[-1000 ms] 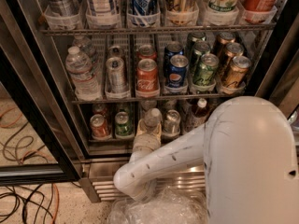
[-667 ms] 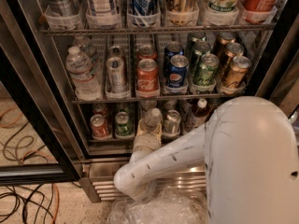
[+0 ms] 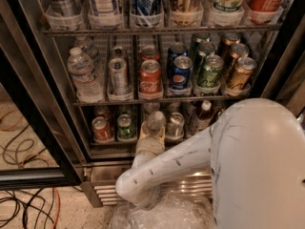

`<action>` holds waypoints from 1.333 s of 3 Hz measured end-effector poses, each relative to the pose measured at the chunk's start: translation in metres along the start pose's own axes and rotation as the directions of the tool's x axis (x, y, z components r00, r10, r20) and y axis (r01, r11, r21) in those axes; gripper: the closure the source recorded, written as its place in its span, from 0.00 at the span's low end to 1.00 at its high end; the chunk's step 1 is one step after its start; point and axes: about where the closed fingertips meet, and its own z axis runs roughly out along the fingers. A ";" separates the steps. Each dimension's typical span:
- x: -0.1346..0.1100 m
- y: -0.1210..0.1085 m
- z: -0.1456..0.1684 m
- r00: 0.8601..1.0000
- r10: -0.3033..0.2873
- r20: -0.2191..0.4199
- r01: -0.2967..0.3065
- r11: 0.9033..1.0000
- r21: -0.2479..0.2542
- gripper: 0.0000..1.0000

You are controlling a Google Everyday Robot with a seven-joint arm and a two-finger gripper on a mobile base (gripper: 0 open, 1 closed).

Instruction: Pick water bottle from bottom shelf of fridge

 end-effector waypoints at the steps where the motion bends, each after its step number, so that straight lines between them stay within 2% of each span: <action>1: -0.001 0.000 -0.004 1.000 -0.003 -0.004 0.003 1.000 -0.007 1.00; 2: -0.002 -0.009 -0.032 0.999 -0.009 -0.045 0.007 0.999 -0.050 1.00; 3: -0.016 -0.018 -0.077 0.997 -0.048 -0.068 0.040 0.992 -0.121 1.00; 4: -0.029 -0.023 -0.110 0.993 -0.085 -0.079 0.068 0.979 -0.190 1.00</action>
Offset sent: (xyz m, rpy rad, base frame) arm -0.1104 -0.0112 0.0206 0.0263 0.1106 0.1634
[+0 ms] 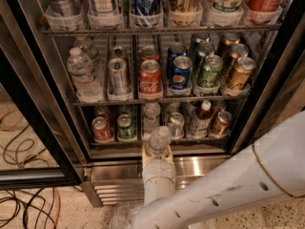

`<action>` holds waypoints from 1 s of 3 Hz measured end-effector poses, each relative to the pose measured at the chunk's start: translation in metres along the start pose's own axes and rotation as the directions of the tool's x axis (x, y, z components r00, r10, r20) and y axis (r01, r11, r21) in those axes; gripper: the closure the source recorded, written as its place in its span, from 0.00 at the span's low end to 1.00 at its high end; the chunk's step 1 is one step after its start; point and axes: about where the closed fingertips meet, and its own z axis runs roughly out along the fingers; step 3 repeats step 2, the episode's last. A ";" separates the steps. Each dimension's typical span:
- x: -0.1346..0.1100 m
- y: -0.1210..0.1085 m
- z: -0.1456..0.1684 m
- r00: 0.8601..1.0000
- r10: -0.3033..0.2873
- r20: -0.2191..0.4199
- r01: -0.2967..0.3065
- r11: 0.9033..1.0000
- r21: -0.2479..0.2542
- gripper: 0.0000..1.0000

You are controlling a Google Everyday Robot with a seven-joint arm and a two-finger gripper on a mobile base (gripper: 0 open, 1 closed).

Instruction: Pick water bottle from bottom shelf of fridge

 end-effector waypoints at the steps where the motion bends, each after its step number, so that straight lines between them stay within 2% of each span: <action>1: -0.007 -0.004 -0.022 1.000 -0.009 -0.026 0.007 0.998 -0.065 1.00; 2: -0.005 0.000 -0.027 0.999 -0.014 -0.050 0.010 0.996 -0.094 1.00; 3: -0.005 0.000 -0.027 0.999 -0.014 -0.050 0.010 0.996 -0.094 1.00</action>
Offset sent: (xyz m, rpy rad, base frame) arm -0.0204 -0.0037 0.0107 0.0060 0.0221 0.0668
